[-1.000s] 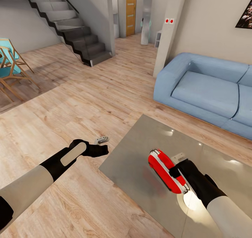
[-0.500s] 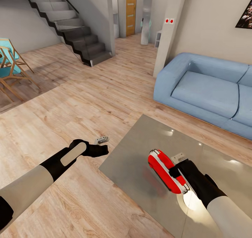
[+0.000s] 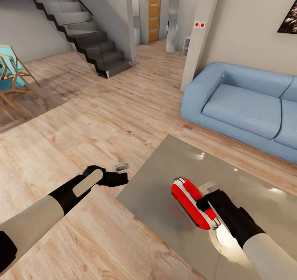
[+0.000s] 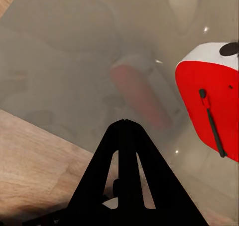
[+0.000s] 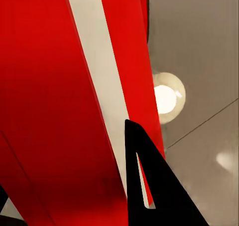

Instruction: Turn on the radio receiver that's on the table in the living room.

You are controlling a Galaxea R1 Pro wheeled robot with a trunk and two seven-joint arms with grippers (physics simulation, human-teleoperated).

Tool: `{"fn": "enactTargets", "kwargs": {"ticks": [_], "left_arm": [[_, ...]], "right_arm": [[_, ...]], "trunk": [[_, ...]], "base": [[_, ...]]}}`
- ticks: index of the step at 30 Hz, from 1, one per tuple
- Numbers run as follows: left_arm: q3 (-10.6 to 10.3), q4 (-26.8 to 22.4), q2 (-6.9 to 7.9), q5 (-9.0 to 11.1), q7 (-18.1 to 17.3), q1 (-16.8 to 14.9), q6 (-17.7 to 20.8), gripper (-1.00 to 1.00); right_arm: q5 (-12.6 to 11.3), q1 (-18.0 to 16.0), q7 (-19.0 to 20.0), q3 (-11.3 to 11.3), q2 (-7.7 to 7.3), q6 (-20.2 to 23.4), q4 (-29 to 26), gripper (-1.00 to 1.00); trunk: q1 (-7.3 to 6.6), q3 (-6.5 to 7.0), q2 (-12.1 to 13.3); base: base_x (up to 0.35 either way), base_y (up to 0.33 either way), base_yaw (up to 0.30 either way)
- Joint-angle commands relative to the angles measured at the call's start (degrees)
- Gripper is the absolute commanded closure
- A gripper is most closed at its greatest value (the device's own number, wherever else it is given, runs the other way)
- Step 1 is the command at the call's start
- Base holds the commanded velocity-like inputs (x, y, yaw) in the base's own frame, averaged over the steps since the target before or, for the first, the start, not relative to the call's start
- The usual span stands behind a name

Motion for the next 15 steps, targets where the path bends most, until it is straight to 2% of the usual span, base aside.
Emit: {"fn": "enactTargets", "kwargs": {"ticks": [1, 8, 15], "left_arm": [[-0.33, 0.29, 0.0, 0.01, 0.0, 0.0, 0.0, 1.0], [-1.93, 0.86, -0.03, 0.07, -0.01, 0.0, -0.06, 1.0], [-4.21, 0.99, -0.08, 0.09, -0.01, 0.0, -0.09, 1.0]], "right_arm": [[0.25, 0.0, -0.11, 0.33, -0.01, -0.07, -0.04, 1.0], [1.17, 0.16, -0.54, 1.81, 0.06, -0.86, -0.43, 1.0], [1.11, 0.18, -1.89, 1.9, 0.02, -1.61, -2.79, 1.0]], "trunk": [[0.0, 0.01, -0.01], [0.0, 0.01, -0.01], [0.0, 0.01, -0.01]], "base": [[0.0, 0.0, 0.0], [0.0, 0.0, 0.0], [0.0, 0.0, 0.0]]}}
